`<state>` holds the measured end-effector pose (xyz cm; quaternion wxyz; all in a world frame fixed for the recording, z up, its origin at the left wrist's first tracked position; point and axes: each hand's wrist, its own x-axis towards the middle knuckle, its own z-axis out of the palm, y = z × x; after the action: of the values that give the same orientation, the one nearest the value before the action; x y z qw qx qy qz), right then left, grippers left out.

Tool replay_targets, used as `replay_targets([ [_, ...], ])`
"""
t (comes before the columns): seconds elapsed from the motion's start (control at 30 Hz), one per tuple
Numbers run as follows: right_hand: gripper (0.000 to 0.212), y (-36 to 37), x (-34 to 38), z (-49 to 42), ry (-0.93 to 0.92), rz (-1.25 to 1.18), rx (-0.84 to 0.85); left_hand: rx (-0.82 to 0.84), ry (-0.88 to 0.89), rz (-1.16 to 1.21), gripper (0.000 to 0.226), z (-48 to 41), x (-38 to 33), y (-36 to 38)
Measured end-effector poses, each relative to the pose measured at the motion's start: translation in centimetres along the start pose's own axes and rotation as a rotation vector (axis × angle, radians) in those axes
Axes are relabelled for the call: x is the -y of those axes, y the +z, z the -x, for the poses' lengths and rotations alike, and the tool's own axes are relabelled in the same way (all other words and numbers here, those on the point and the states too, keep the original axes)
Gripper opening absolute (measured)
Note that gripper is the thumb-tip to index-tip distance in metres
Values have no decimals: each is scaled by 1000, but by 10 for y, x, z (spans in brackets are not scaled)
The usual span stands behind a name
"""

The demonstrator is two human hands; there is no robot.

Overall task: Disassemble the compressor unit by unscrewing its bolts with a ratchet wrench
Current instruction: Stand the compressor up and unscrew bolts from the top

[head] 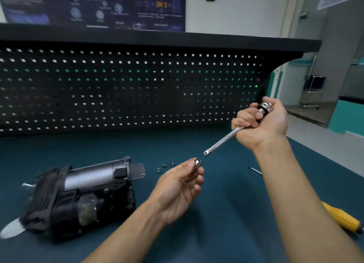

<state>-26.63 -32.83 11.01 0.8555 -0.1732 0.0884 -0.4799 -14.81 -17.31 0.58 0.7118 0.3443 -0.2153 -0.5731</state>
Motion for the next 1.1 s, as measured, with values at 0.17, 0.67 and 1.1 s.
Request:
replay_targets([
  [0.17, 29, 18, -24, 19, 41, 27, 41, 17, 58, 15, 24, 33, -12, -8],
  [0.67, 29, 100, -93, 44, 70, 81, 63, -144, 319, -74, 23, 81, -84, -23],
  [1.1, 34, 129, -112, 57, 155, 55, 229, -116, 86, 134, 23, 116, -125, -18],
])
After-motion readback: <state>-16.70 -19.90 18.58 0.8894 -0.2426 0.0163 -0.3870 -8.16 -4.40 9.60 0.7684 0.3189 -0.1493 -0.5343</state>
